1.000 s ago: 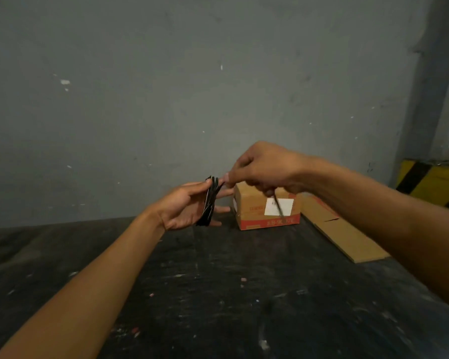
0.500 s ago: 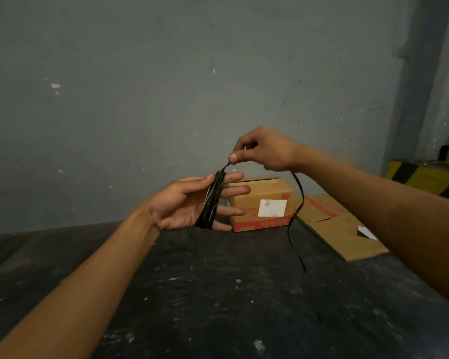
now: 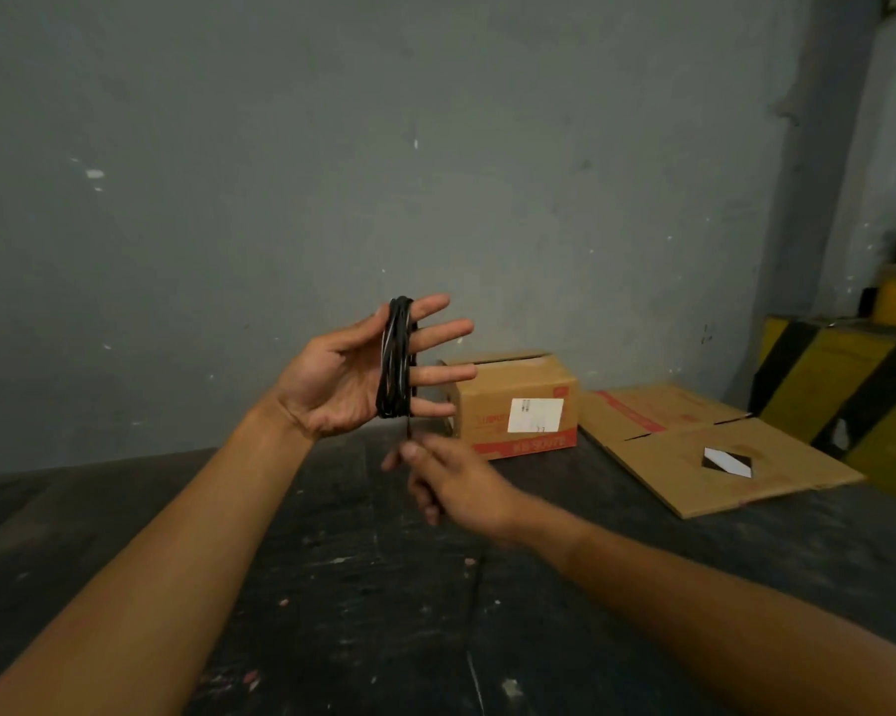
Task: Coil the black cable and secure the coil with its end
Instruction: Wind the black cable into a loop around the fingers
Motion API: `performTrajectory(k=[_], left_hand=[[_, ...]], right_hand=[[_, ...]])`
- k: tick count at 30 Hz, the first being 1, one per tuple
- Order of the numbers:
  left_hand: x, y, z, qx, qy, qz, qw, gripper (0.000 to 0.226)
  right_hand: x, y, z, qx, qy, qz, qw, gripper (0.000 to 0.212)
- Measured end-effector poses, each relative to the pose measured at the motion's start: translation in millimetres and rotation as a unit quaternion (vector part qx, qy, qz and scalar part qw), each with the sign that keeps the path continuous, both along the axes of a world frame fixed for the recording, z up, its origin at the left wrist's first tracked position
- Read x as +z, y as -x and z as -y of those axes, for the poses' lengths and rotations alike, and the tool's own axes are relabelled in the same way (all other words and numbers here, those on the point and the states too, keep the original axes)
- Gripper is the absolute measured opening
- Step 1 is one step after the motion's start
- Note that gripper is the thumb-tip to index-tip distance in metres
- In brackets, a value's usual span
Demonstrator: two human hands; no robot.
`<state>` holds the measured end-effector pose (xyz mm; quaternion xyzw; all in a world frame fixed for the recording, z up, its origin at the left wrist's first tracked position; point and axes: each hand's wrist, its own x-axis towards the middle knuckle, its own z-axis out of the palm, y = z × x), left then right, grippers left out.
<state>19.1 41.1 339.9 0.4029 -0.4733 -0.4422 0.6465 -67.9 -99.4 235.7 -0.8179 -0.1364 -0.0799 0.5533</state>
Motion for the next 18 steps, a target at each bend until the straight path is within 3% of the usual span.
performTrajectory(k=[9, 14, 18], left_hand=[[-11.2, -20.9, -12.8, 0.116, 0.006, -0.047, 0.992, 0.052], [-15.8, -22.5, -11.6, 0.181, -0.029, -0.038, 0.982, 0.05], [-23.5, -20.9, -9.3, 0.178, -0.078, -0.029, 0.98, 0.047]], right_hand=[[28.6, 28.4, -39.0, 0.023, 0.021, -0.034, 0.999, 0.027], [55.8, 36.6, -30.9, 0.015, 0.124, -0.031, 0.992, 0.023], [84.3, 32.5, -15.8, -0.044, 0.223, -0.003, 0.974, 0.023]])
